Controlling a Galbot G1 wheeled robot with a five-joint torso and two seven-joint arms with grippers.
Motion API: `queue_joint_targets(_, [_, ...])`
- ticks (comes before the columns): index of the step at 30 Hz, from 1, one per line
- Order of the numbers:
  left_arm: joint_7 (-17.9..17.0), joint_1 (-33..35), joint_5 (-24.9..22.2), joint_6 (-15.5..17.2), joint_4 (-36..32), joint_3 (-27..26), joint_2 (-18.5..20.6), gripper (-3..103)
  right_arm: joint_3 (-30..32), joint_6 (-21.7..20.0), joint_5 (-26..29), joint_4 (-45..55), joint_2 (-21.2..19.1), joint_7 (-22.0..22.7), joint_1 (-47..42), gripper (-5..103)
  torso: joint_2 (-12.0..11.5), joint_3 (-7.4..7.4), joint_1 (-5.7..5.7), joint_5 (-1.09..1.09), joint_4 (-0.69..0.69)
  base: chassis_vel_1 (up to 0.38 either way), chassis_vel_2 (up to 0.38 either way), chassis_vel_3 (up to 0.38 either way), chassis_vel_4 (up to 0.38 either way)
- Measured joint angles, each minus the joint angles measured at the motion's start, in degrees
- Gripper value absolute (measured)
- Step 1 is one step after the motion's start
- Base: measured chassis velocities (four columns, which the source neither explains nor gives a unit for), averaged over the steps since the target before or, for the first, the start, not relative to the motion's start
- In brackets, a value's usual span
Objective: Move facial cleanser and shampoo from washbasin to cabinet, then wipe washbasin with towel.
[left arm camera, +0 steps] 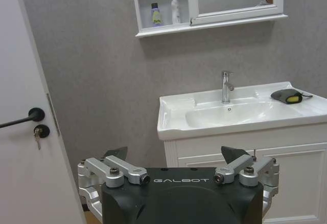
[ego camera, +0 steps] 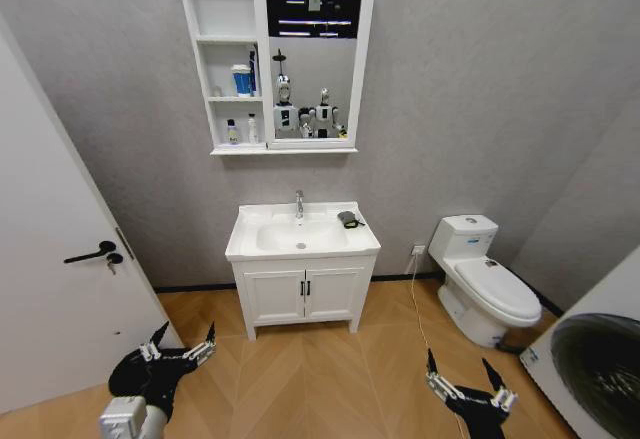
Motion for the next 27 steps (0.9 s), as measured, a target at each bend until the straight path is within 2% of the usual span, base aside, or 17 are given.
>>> queue_joint_targets(3, [0.0,0.0,0.0,0.0,0.0,0.0,0.0,100,0.0,0.0,0.0,0.0,0.0,0.0,0.0,100,0.0,-0.03,-0.05,-0.11,0.00,0.333,-0.339,-0.333,0.334])
queue_joint_targets(4, [0.0,0.0,0.0,0.0,0.0,0.0,0.0,100,0.0,0.0,0.0,0.0,0.0,0.0,0.0,100,0.0,-0.03,-0.07,-0.03,0.00,0.276,-0.277,-0.289,0.282])
queue_joint_targets(10, [0.0,0.0,0.0,0.0,0.0,0.0,0.0,100,0.0,0.0,0.0,0.0,0.0,0.0,0.0,100,0.1,-0.04,-0.09,-0.08,0.01,0.137,-0.111,-0.158,0.167])
queue_joint_targets(13, [0.0,0.0,0.0,0.0,0.0,0.0,0.0,100,0.0,0.0,0.0,0.0,0.0,0.0,0.0,100,0.0,-0.01,-0.03,-0.02,-0.01,-0.032,-0.020,-0.001,-0.008])
queue_joint_targets(15, [0.0,0.0,0.0,0.0,0.0,0.0,0.0,100,0.0,0.0,0.0,0.0,0.0,0.0,0.0,100,0.0,0.00,0.02,-0.08,-0.01,-0.116,-0.003,0.105,-0.010])
queue_joint_targets(20, [0.0,0.0,0.0,0.0,0.0,0.0,0.0,100,0.0,0.0,0.0,0.0,0.0,0.0,0.0,100,0.0,0.01,0.06,-0.06,0.00,-0.124,-0.019,0.152,0.046])
queue_joint_targets(27, [0.0,0.0,0.0,0.0,0.0,0.0,0.0,100,0.0,0.0,0.0,0.0,0.0,0.0,0.0,100,0.0,-0.01,-0.03,-0.03,0.00,-0.112,-0.152,0.104,0.144])
